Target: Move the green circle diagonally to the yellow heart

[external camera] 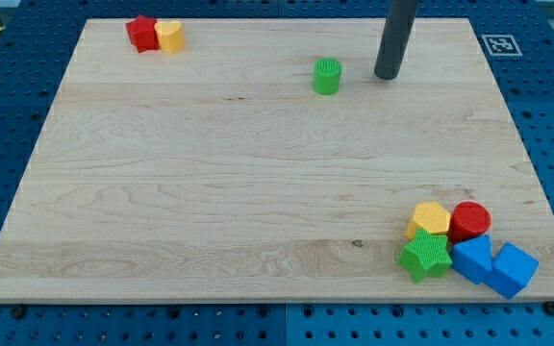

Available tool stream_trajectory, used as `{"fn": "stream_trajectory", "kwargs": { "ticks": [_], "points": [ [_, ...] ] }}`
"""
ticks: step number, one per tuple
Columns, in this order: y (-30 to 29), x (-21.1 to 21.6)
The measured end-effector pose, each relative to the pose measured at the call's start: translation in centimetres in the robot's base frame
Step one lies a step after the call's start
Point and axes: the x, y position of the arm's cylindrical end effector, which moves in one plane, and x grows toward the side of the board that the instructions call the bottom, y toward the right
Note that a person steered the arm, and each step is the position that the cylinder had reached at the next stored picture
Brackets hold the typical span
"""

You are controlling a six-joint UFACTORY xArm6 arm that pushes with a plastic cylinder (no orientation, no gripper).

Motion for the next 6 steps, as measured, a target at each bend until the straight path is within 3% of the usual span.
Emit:
{"fn": "stream_trajectory", "kwargs": {
  "ticks": [3,4,5,6],
  "points": [
    [-17.7,-0.7],
    [-14.9,-0.5],
    [-11.9,2.9],
    [-13.2,6.0]
  ]
}}
